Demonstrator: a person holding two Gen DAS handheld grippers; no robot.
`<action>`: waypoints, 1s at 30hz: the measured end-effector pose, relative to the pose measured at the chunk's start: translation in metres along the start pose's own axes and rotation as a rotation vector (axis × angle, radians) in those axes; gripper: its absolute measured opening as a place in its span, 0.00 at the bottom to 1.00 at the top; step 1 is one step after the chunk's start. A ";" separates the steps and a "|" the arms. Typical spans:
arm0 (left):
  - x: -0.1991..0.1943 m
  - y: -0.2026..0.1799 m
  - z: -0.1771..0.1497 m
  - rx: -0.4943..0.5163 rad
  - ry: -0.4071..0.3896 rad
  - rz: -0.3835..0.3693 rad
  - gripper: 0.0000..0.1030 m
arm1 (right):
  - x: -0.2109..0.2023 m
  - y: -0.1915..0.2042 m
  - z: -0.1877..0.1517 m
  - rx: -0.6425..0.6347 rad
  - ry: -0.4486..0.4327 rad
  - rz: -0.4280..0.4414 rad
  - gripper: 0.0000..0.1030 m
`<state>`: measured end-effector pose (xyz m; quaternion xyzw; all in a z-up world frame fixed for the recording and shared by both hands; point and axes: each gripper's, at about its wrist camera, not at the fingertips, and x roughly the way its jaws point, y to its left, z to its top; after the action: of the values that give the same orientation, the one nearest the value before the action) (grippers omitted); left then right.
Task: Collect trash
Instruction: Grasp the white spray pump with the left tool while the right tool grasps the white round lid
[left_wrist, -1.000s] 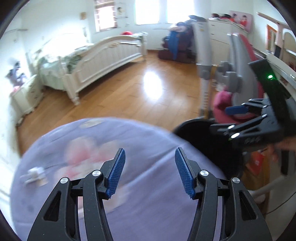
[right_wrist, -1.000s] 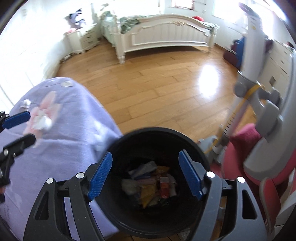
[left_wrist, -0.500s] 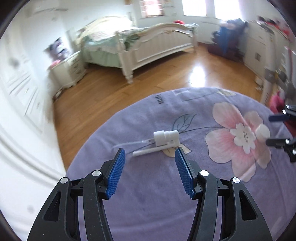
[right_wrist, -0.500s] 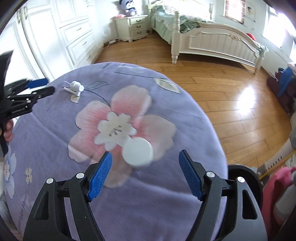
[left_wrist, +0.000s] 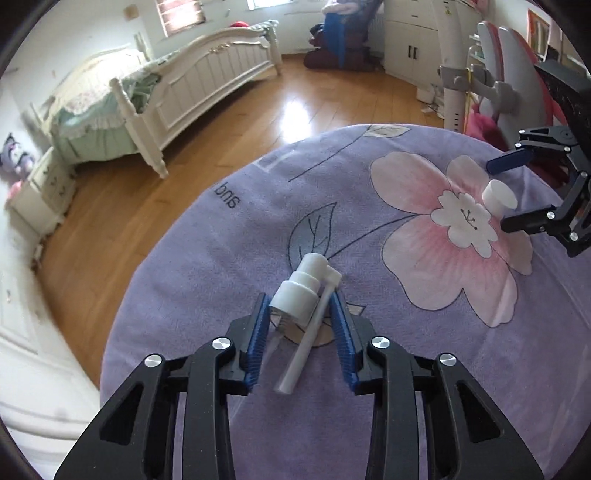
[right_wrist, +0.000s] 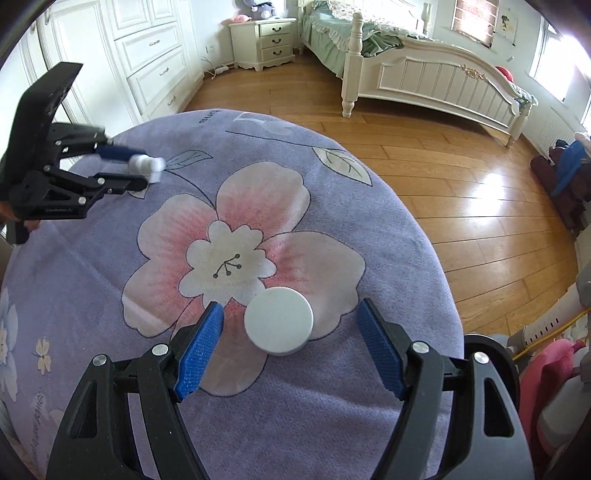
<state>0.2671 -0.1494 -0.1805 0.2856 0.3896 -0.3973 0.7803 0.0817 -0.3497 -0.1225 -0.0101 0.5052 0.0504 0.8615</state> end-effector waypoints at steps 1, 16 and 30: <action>-0.001 -0.006 -0.002 0.007 -0.008 0.032 0.30 | 0.000 0.001 0.001 -0.001 0.000 -0.001 0.72; -0.035 -0.055 -0.015 -0.162 -0.002 0.209 0.28 | 0.000 0.010 -0.005 -0.004 -0.026 0.012 0.33; -0.082 -0.079 -0.013 -0.213 -0.087 0.274 0.23 | -0.019 0.028 -0.016 -0.006 -0.044 0.056 0.33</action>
<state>0.1644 -0.1482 -0.1291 0.2344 0.3527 -0.2558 0.8690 0.0558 -0.3243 -0.1128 0.0024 0.4861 0.0764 0.8705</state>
